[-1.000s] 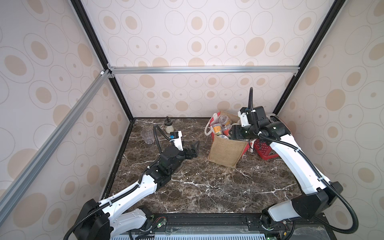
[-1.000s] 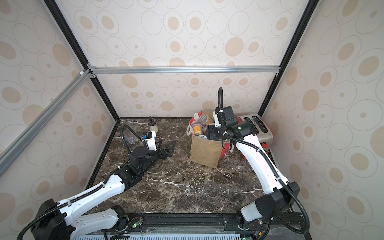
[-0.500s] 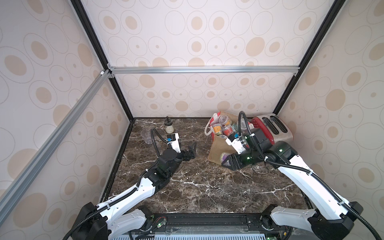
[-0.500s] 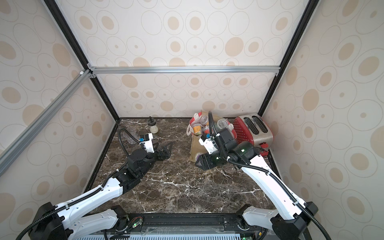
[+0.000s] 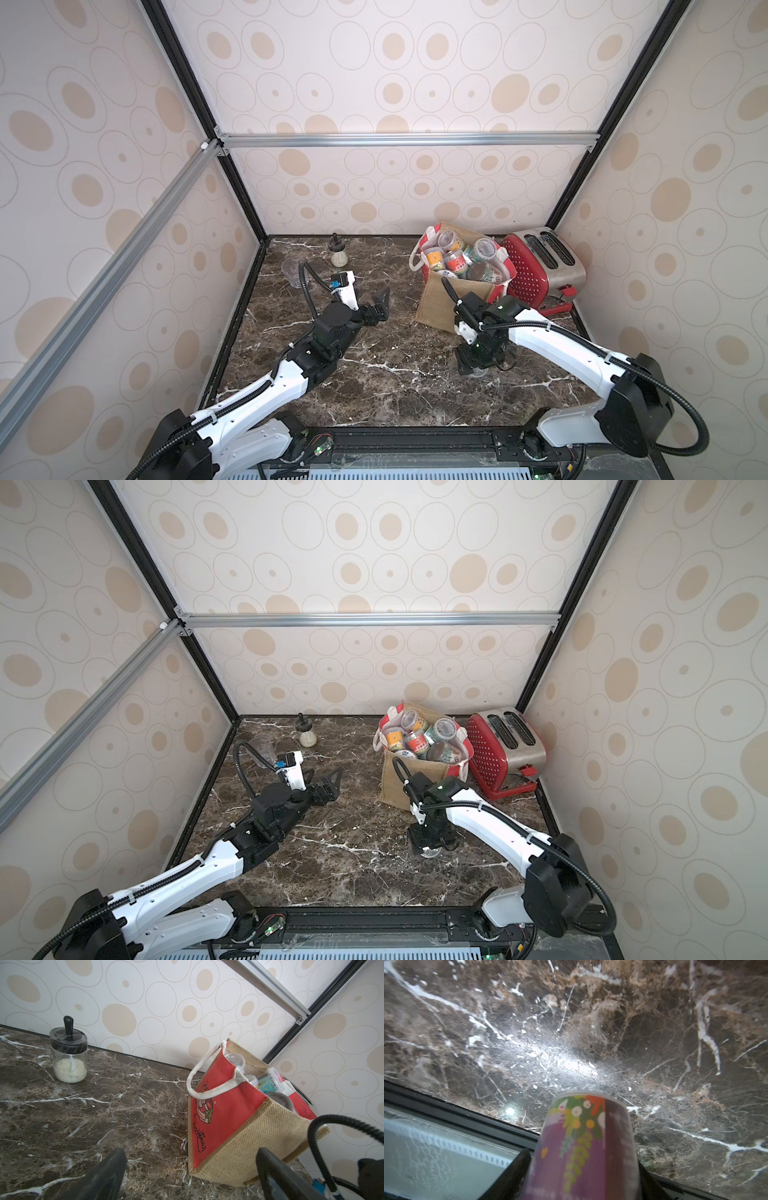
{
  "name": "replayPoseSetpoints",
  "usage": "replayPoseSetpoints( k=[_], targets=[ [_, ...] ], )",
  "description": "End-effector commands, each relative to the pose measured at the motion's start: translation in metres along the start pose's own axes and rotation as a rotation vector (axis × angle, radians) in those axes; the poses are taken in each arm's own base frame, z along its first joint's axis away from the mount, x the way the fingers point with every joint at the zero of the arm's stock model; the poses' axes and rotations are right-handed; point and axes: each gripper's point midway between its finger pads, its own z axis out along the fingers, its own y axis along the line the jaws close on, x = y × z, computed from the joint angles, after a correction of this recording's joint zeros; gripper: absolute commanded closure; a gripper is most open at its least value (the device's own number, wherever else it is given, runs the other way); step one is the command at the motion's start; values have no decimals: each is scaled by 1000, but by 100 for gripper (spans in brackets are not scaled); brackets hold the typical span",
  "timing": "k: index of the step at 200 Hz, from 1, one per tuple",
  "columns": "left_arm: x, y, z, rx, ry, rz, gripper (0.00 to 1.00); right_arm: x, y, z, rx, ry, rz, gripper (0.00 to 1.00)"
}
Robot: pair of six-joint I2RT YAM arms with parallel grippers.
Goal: Take out the seed jars from the canvas bag
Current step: Place the seed jar at the center of the board.
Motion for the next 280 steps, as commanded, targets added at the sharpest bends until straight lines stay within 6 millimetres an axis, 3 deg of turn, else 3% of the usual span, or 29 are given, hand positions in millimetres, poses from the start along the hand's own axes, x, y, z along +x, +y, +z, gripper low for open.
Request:
replayPoseSetpoints(
  k=[1, 101, 129, 165, 198, 253, 280],
  targets=[
    [-8, -1, -7, -5, -29, 16, 2, 0, -3, 7, 27, 21, 4, 38],
    [-3, 4, -8, -13, -31, 4, 2, -8, 5, 47, 58, 116, -49, 33],
    [-4, 5, -9, -18, -28, 10, 2, -11, 3, 51, 86, 119, -58, 18],
    [-8, 2, -9, -19, -22, 14, 2, -13, 4, 39, 84, 76, -65, 8],
    [-18, -25, -9, 71, 28, 13, 2, -20, 9, -3, 51, -70, -77, 0],
    [-49, -85, -18, 270, 120, 21, 2, -53, 21, -121, -14, -507, -98, 0],
    [-41, -105, -12, 361, 168, -20, 2, -82, 19, -171, 44, -664, -96, 0]
  ],
)
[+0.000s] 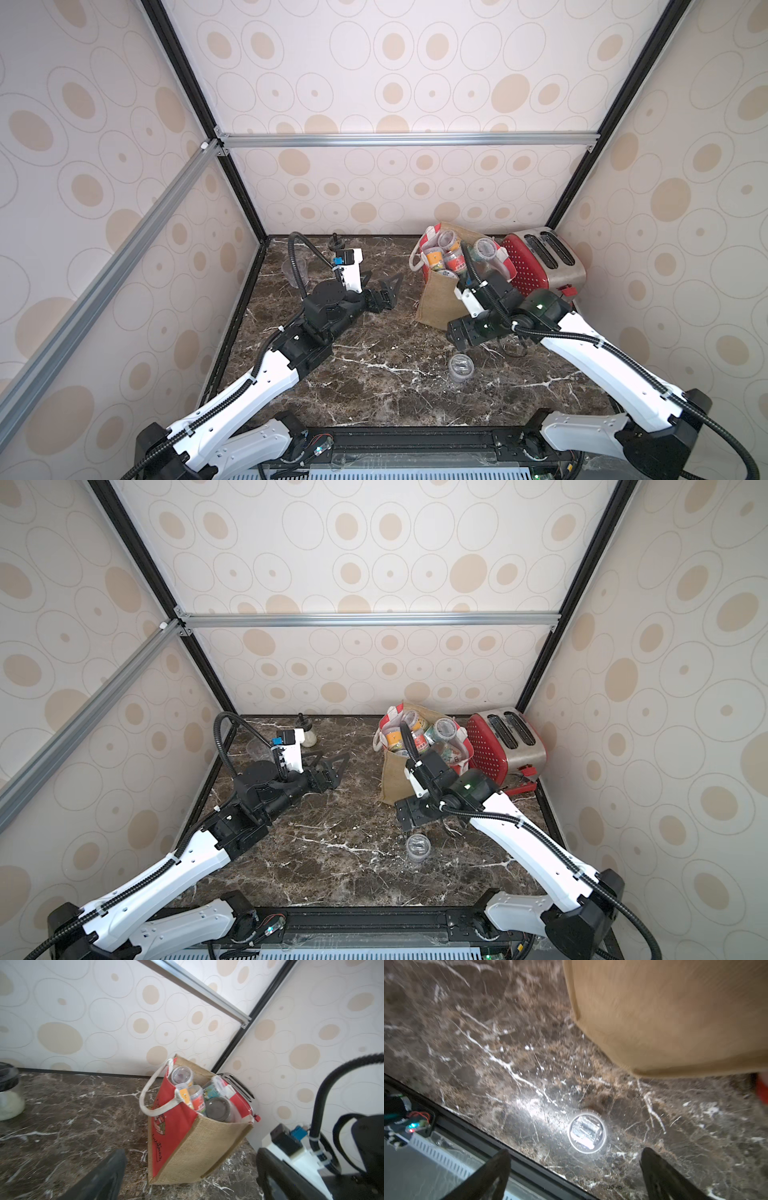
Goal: Take out the seed jars from the canvas bag
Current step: Place the seed jar at the center of the board, then pick up the seed jar from the canvas bag.
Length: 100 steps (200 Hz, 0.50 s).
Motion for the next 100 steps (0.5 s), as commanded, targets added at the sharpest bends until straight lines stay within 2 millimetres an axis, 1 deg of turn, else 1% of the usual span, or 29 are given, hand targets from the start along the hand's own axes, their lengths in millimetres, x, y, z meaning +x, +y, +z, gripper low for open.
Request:
replayPoseSetpoints(
  k=[1, 17, 40, 53, 74, 98, 100],
  targets=[
    [18, -20, 11, 97, 101, -30, 2, -36, -11, -18, 94, -106, -26, 0],
    [30, -10, 17, 54, 126, -32, 2, -62, -18, -24, 145, -136, -25, 0],
    [47, 13, 18, -11, 99, -54, 2, -98, -27, -24, 184, -171, 2, 0],
    [52, 23, 18, -37, 76, -71, 2, -116, -33, -23, 189, -188, 32, 0],
    [57, 35, 17, -75, 54, -95, 2, -139, -41, -14, 174, -190, 73, 0],
    [64, 51, 9, -136, 28, -122, 2, -157, -48, -4, 127, -181, 111, 0],
    [61, 50, 9, -130, 11, -127, 2, -159, -49, -3, 126, -181, 113, 0]
  ],
)
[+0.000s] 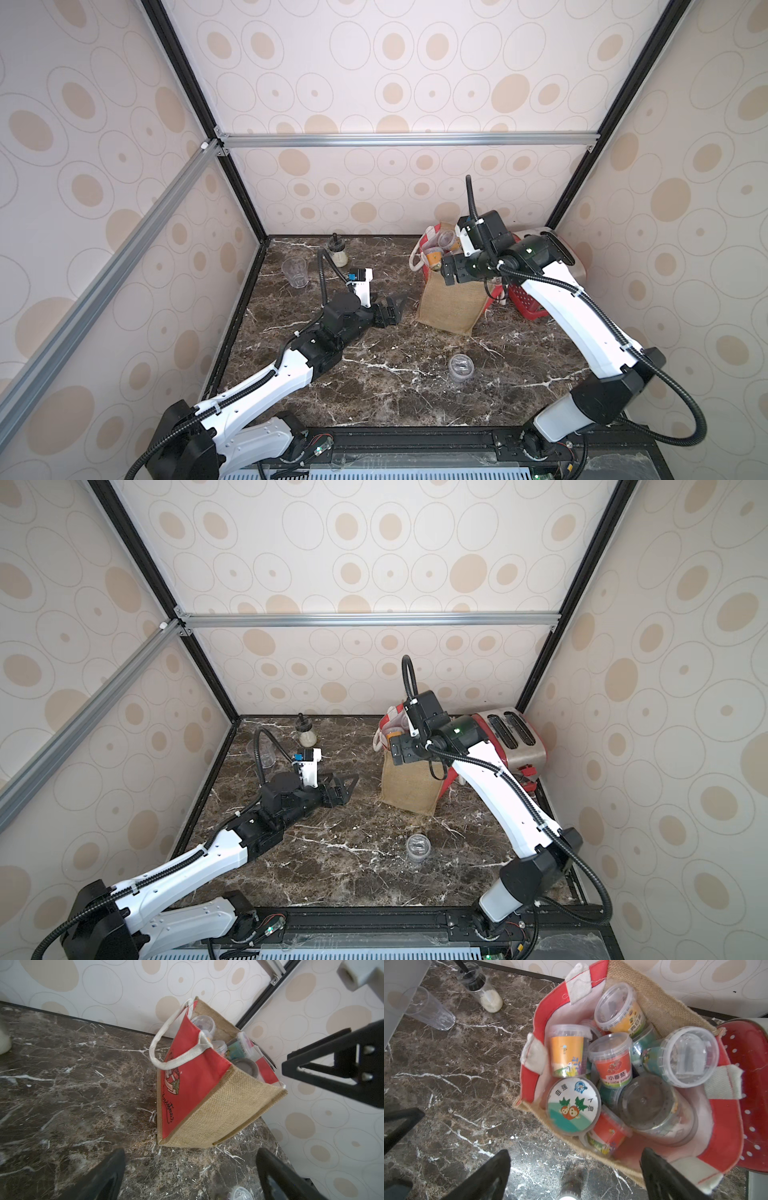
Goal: Take out the seed jars from the canvas bag
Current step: Pick up the seed jar from the canvas bag.
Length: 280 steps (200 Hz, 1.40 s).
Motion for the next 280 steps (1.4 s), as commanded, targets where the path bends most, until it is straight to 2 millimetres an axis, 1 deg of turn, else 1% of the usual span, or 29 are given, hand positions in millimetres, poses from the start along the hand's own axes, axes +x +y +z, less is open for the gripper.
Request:
replayPoseSetpoints(
  k=[1, 19, 25, 46, 72, 85, 95, 96, 98, 106, 133, 158, 196, 235, 260, 280],
  targets=[
    [-23, -1, -11, -2, -132, -65, 2, -15, -5, 6, -36, 4, 24, 0],
    [-19, 1, -12, 5, -140, -77, 2, -24, -19, 15, 3, 11, 40, 2],
    [-18, 1, -11, 8, -134, -74, 2, -26, -29, 17, 36, 19, 50, 3],
    [-13, 1, -6, -1, -97, -62, 2, -29, -54, 21, 101, 40, 86, 4],
    [-9, 2, -5, 2, -94, -63, 2, -27, -76, 27, 100, 43, 166, 4],
    [-9, 3, -3, 2, -97, -66, 2, -25, -83, 33, 86, 50, 208, 4],
    [-9, 2, -2, 8, -98, -67, 2, -21, -82, 38, 78, 66, 222, 4],
    [-9, 1, -2, 9, -98, -66, 2, -21, -88, 39, 86, 66, 234, 4],
    [-9, 1, -2, 10, -98, -67, 2, -20, -92, 40, 92, 68, 245, 4],
    [-9, 0, -1, 15, -98, -67, 2, -19, -98, 43, 98, 71, 262, 3],
    [-7, 0, 1, 20, -93, -69, 2, -15, -108, 58, 93, 84, 307, 1],
    [-4, 2, -1, 26, -96, -82, 2, -14, -114, 73, 85, 98, 341, 1],
    [-3, 5, -6, 21, -100, -88, 2, -19, -115, 93, 73, 100, 369, 1],
    [-6, 5, -10, 14, -109, -83, 2, -23, -120, 106, 94, 90, 381, 8],
    [-9, 2, -11, 21, -109, -80, 2, -29, -123, 110, 107, 76, 377, 12],
    [-10, 3, -13, 13, -112, -78, 2, -32, -125, 111, 118, 69, 369, 16]
  ],
)
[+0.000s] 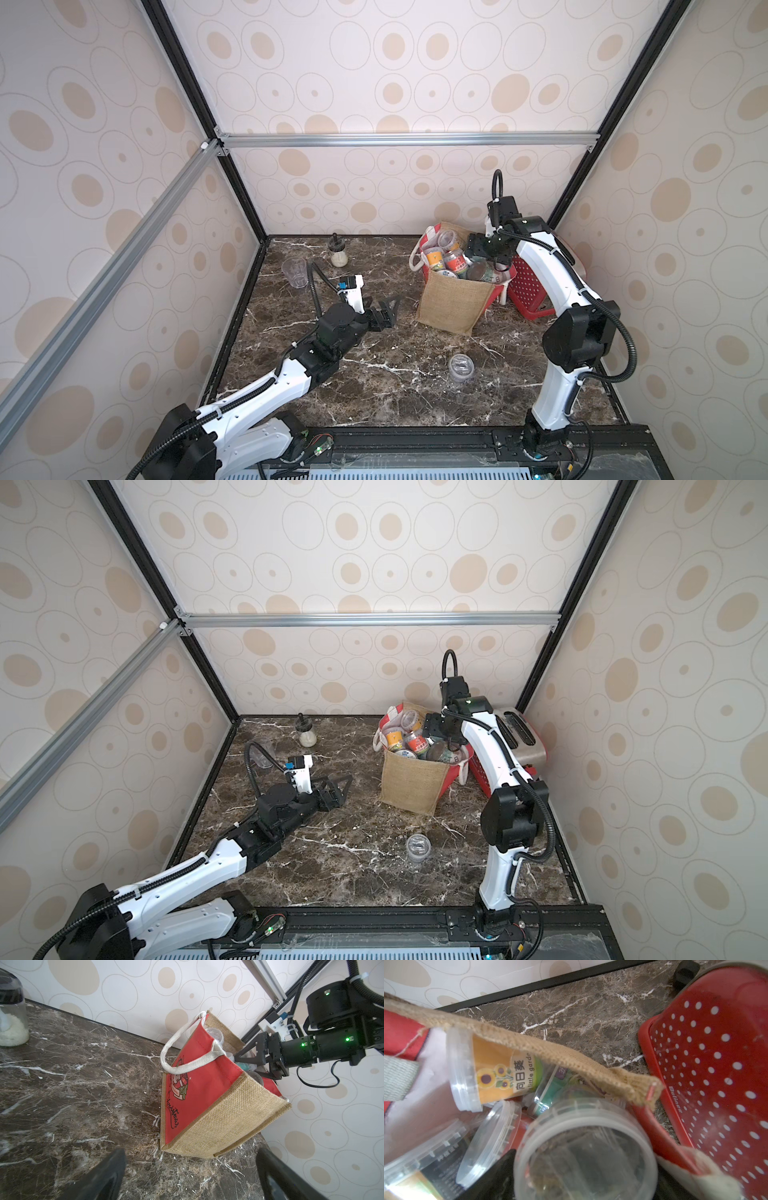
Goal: Take out the seed jars from the canvas bag
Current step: Pick up the seed jar from the canvas bag.
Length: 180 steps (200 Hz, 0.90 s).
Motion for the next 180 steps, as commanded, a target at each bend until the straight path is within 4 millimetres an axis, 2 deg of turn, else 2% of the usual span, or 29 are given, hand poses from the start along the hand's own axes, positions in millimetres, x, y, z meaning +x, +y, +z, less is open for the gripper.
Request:
replayPoseSetpoints(
  k=[1, 45, 83, 107, 135, 159, 180],
  targets=[
    [-13, -10, -6, 14, -32, -8, 2, -15, -2, -2, 16, -43, 4, 16],
    [-15, -7, -11, 5, -50, -14, 2, -21, 0, -9, 11, -67, -20, 26],
    [-19, -12, -3, 6, -45, 1, 2, -21, 2, -28, -7, -87, -45, 32],
    [-22, -18, 0, 27, -45, -2, 2, -24, 7, -55, -45, -128, -56, 32],
    [-31, -23, 0, 22, -62, 10, 2, -23, 15, -96, -110, -178, -71, 32],
    [-40, -27, -3, 23, -84, 22, 2, -13, 26, -129, -190, -195, -93, 33],
    [-48, -29, -7, 16, -103, 38, 2, 6, 39, -145, -265, -160, -129, 33]
  ],
)
